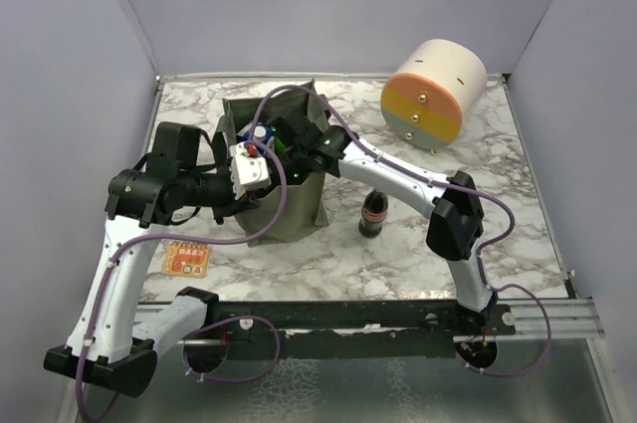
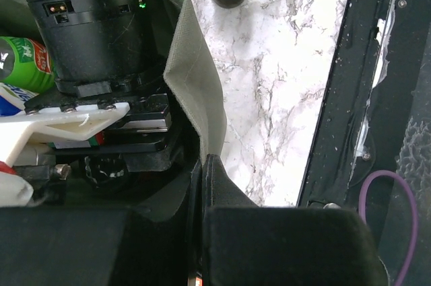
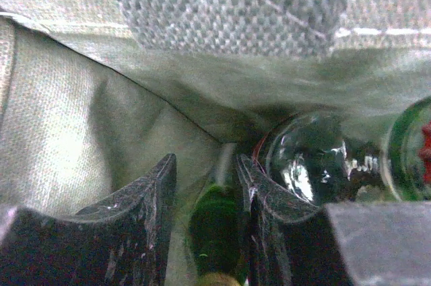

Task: Place the beverage into the canvas bag

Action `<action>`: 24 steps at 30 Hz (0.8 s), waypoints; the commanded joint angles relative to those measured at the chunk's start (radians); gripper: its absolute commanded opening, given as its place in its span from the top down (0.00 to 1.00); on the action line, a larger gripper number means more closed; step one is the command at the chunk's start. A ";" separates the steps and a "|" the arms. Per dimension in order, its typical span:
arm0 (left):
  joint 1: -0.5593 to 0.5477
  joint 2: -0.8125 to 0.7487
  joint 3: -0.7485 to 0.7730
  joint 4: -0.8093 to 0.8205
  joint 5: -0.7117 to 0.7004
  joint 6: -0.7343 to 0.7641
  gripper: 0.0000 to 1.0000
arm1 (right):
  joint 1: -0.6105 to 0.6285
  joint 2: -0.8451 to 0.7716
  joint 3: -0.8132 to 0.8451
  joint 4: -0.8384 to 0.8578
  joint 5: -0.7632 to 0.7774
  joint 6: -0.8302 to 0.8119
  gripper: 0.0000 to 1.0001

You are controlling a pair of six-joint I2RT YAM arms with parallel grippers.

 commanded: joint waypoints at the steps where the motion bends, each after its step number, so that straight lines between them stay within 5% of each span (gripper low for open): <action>1: -0.003 -0.033 -0.004 0.013 0.014 0.011 1.00 | 0.025 0.021 0.039 -0.028 -0.017 -0.035 0.61; 24: -0.003 -0.062 -0.076 0.031 0.018 0.009 1.00 | 0.025 -0.066 0.066 -0.038 -0.040 -0.027 0.56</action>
